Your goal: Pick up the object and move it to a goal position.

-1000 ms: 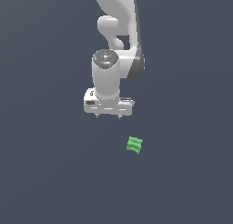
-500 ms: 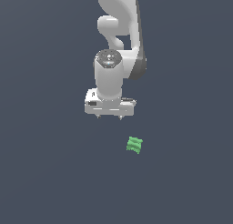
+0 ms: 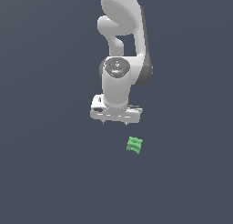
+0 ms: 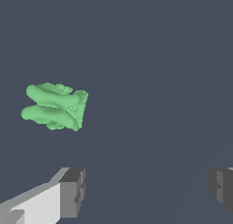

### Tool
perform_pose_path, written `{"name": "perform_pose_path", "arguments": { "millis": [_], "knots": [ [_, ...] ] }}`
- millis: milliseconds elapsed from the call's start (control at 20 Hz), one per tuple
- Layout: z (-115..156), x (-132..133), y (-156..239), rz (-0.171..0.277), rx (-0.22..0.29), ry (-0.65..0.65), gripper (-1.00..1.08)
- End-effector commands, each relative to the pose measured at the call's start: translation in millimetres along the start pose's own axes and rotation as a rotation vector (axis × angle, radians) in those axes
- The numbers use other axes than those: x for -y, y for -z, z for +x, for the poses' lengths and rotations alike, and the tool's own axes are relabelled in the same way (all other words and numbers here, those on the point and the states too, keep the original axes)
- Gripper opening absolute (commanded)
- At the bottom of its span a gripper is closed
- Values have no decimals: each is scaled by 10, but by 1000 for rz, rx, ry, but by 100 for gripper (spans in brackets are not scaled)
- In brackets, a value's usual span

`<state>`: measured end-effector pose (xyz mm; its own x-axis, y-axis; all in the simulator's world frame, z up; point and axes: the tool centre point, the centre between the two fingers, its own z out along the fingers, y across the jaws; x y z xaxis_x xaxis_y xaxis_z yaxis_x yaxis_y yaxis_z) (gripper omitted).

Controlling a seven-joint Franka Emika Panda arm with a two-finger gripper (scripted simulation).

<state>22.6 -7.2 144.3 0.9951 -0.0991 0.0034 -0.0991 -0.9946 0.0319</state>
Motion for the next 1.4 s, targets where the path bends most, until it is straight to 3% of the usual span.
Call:
{"name": "perform_pose_path", "arguments": {
  "millis": [0, 700, 1350],
  "knots": [
    [79, 131, -60, 4, 0, -27, 100],
    [441, 924, -451, 28, 5, -188, 100],
    [465, 1032, -608, 31, 7, -206, 100]
  ]
}}
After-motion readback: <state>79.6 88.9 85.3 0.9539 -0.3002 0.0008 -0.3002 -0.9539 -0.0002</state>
